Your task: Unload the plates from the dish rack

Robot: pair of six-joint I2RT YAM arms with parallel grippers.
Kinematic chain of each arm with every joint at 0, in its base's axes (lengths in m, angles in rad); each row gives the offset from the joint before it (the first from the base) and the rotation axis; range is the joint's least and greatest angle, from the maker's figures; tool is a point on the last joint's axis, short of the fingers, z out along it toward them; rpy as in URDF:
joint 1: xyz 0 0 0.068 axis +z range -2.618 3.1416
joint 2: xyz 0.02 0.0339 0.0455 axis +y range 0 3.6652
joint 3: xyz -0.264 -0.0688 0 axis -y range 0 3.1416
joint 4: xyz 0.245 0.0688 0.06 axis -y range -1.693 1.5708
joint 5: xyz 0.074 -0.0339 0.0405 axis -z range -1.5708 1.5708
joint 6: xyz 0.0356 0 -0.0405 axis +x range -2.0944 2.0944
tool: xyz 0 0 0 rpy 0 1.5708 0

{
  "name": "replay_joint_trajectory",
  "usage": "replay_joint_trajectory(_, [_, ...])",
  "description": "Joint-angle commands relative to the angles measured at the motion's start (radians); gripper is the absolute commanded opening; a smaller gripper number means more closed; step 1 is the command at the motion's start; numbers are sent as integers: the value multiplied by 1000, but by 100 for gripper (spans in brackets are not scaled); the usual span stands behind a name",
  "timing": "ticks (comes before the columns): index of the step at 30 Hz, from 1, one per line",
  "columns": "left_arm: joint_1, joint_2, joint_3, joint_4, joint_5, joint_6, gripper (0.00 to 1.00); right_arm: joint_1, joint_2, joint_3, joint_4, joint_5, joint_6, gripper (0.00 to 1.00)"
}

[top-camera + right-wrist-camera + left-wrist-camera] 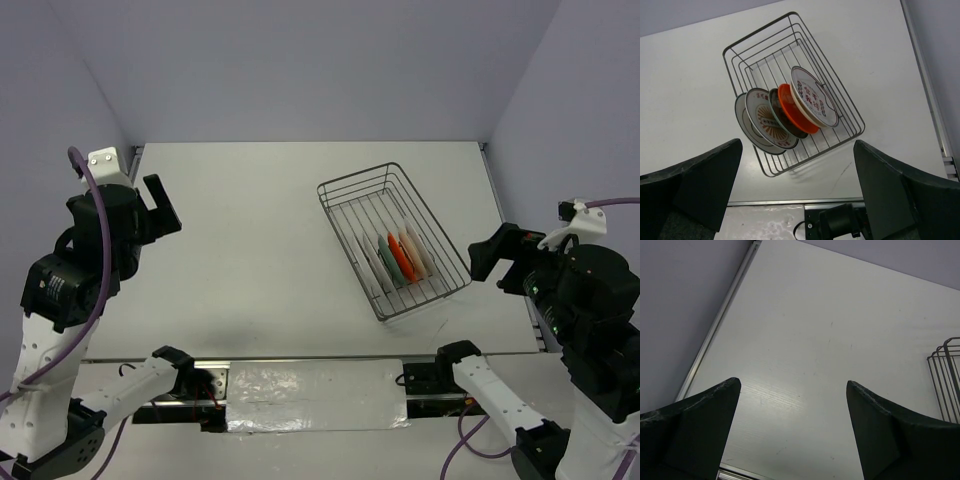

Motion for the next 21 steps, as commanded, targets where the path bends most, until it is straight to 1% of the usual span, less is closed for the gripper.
replay_joint_trajectory(1, [-12, 1, 16, 20, -33, 24, 100, 7, -11, -14, 21, 8, -8, 100])
replay_joint_trajectory(5, [-24, 2, 21, 13, -45, 24, 100, 7, -17, -24, 56, -3, -15, 100])
replay_joint_trajectory(7, [-29, 1, 16, 13, -44, 27, 100, 7, -37, -53, 94, -73, -26, 100])
replay_joint_trajectory(8, [-32, -1, 13, 13, -45, 27, 99, 7, -52, -70, 154, -168, -43, 100])
replay_joint_trajectory(9, [-33, -2, 10, 13, -44, 27, 99, 7, -50, -83, 176, -191, -43, 100])
replay_joint_trajectory(12, [-39, -4, -1, 17, -18, 29, 100, 7, 15, -131, 176, -179, -32, 100])
replay_joint_trajectory(13, [-42, -4, -8, 21, -7, 27, 100, 7, 40, -172, 173, -181, -35, 99])
replay_joint_trajectory(16, [-47, -1, -31, 32, 42, 23, 99, 7, 129, -284, 213, -241, -83, 90])
replay_joint_trajectory(17, [-49, 1, -42, 33, 60, 21, 100, 7, 172, -333, 225, -235, -94, 83])
replay_joint_trajectory(19, [-49, 5, -54, 35, 79, 13, 100, 7, 198, -387, 291, -180, -107, 75])
replay_joint_trajectory(20, [-50, 8, -59, 39, 89, 13, 100, 7, 224, -407, 309, -157, -129, 69])
replay_joint_trajectory(21, [-50, 10, -68, 41, 112, 16, 100, 7, 236, -453, 334, -140, -144, 67])
